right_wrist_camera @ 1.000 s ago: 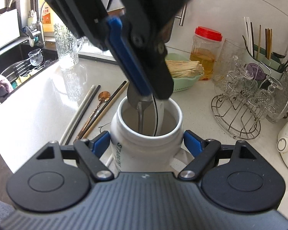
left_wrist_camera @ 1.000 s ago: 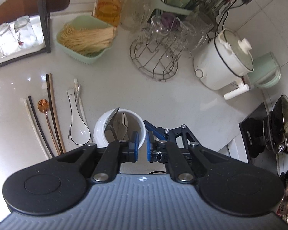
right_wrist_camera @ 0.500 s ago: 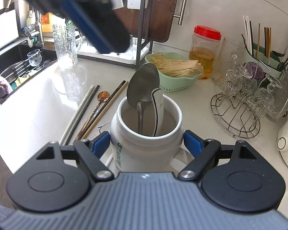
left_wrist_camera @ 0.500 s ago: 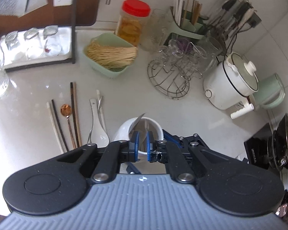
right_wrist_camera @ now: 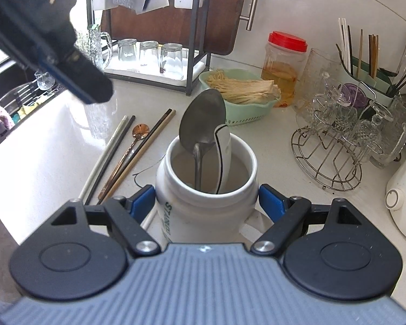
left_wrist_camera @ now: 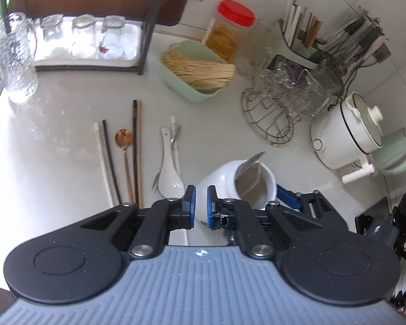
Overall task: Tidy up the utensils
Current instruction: 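Withdraw the left tool and move it over the copper spoon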
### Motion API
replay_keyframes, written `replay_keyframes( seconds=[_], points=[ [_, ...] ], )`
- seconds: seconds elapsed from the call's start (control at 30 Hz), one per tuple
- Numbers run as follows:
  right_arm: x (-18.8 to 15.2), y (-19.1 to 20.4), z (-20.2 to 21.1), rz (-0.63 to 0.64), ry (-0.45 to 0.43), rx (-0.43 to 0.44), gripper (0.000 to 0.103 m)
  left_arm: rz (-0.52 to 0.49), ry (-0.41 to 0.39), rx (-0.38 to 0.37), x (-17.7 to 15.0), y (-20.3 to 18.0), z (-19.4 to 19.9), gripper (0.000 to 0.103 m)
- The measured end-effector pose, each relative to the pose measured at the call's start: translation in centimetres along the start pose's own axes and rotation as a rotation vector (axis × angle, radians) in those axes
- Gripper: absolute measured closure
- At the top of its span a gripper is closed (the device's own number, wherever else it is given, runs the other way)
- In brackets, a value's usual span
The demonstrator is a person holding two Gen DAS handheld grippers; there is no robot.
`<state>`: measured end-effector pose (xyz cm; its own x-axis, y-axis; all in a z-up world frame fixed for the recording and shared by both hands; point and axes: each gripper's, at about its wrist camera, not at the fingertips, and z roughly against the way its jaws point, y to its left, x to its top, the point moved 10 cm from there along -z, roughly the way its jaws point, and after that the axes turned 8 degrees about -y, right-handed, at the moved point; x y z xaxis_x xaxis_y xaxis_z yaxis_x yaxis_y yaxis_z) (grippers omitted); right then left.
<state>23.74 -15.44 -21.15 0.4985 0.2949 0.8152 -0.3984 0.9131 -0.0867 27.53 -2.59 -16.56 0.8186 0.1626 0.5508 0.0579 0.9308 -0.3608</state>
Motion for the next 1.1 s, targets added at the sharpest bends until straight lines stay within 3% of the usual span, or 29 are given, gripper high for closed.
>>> replay_keyframes(
  seconds=[0.23,0.33,0.4,0.73,1.1],
  points=[
    [0.1,0.0,-0.2,-0.004,0.005,-0.005,0.017,0.050,-0.005,0.033,-1.5,2.5,-1.2,0.095],
    [0.1,0.0,-0.1,0.000,0.008,-0.005,0.017,0.089,-0.013,0.042,-2.1,3.8,-2.1,0.079],
    [0.1,0.0,-0.1,0.001,0.010,-0.004,0.017,0.096,-0.023,0.058,-2.5,4.7,-2.8,0.075],
    [0.0,0.0,-0.1,0.017,0.030,-0.004,0.017,0.099,-0.013,0.095,-4.1,7.4,-7.2,0.075],
    [-0.3,0.0,0.4,0.037,0.020,0.013,0.017,-0.024,-0.118,0.192,-0.8,9.1,-10.5,0.075]
  ],
)
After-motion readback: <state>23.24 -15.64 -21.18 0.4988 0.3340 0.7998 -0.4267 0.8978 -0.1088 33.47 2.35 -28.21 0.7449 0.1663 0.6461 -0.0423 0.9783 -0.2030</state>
